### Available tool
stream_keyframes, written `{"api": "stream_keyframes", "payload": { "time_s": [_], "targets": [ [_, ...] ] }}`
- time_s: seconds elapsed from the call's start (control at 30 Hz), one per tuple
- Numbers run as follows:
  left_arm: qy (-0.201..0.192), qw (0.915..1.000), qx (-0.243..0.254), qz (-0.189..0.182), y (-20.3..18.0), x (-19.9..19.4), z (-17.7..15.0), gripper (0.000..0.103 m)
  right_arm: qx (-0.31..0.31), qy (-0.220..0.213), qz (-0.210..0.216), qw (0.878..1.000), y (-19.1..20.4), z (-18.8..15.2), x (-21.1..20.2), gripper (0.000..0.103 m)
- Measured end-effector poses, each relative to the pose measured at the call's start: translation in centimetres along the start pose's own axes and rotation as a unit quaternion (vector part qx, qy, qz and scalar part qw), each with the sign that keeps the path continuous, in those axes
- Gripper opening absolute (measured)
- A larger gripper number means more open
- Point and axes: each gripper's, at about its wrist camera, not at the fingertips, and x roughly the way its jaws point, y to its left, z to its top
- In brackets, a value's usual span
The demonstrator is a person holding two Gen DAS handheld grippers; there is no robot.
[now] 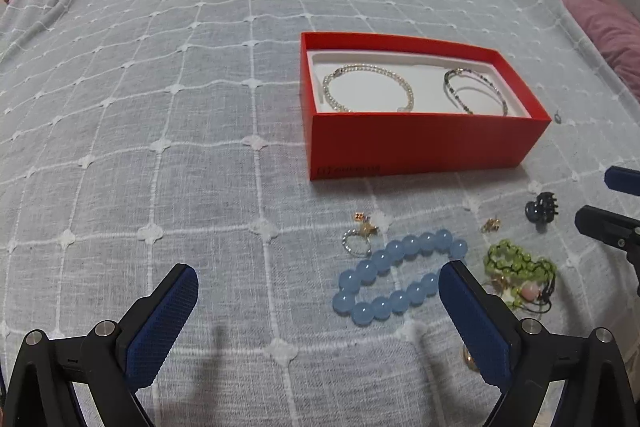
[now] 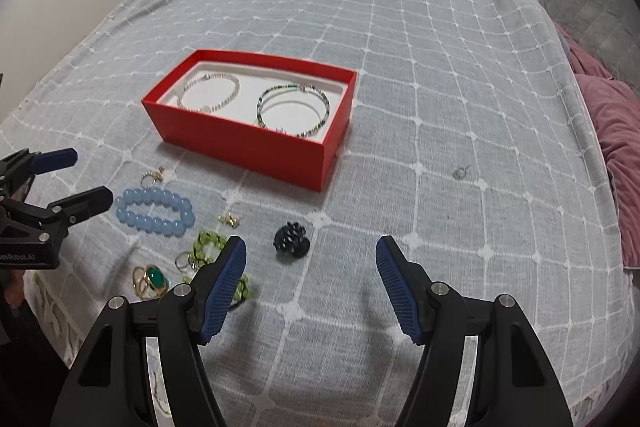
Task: Organize jewelry
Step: 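Withdraw both tools from the box back over the jewelry pile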
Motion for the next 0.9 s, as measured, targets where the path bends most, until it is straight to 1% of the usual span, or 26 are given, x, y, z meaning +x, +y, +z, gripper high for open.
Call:
{"api": "stream_keyframes", "payload": {
  "time_s": [0.1,0.23,0.6,0.8,0.9],
  "targets": [
    [-0.001,1.0,-0.006,-0.003,0.3,-0.2,-0.5,0.101,0.004,0.009,0.002,1.0,-0.1,-0.7,0.2,0.071],
    [0.003,1.0,-0.007,-0.003,0.6,-0.2,-1.2,0.101,0.0,0.019,0.001,1.0,0.1,-1.6,0.5,0.074],
    [0.029,0.9994,0.018,0.001,0.6,0.5,-3.4,0.101,-0.021,0.037,0.005,0.999,0.9,-3.4,1.4,0.075],
    [0.045,0.9983,0.034,-0.016,0.0,1.2,-4.0,0.101,-0.029,0.044,0.007,0.999,1.2,-3.7,1.8,0.075],
    [0.043,0.9981,0.037,-0.025,-0.2,1.6,-3.7,0.101,-0.028,0.043,0.008,0.999,1.2,-3.7,1.8,0.075]
  ]
}}
